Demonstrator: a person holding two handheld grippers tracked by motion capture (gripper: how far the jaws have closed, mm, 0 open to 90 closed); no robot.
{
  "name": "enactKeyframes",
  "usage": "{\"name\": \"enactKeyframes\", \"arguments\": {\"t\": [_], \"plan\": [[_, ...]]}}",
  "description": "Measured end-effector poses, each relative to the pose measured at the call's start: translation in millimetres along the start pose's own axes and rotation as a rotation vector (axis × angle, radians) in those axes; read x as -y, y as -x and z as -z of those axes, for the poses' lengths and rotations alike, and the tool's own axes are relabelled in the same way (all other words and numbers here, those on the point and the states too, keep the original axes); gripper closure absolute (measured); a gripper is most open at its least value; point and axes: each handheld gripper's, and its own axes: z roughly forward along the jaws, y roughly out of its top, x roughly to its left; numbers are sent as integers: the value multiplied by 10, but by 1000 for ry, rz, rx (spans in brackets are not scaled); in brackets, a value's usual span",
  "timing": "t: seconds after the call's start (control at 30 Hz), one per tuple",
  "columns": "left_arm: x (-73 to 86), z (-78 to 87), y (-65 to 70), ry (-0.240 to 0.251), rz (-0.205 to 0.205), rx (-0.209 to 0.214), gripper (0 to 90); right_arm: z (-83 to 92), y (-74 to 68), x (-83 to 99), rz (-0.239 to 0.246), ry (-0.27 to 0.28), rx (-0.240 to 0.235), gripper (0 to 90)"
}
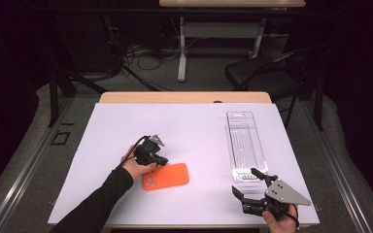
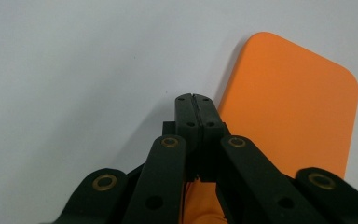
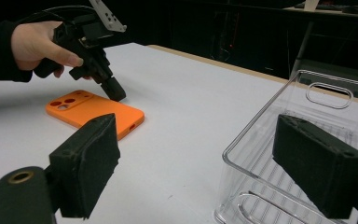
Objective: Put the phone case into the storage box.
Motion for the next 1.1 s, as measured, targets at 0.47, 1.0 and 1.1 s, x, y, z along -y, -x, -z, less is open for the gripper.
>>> {"name": "enactKeyframes", "arguments": {"t": [0.47, 1.0, 1.1], "plan": [[324, 171, 47, 20, 36, 21, 900, -1, -2, 1, -1, 2, 1, 141], [597, 275, 115, 58, 81, 23, 900, -3, -4, 1, -5, 3, 4, 141], [605, 290, 111, 69, 89, 17, 900, -4, -4, 1, -2, -1, 4, 141]]}}
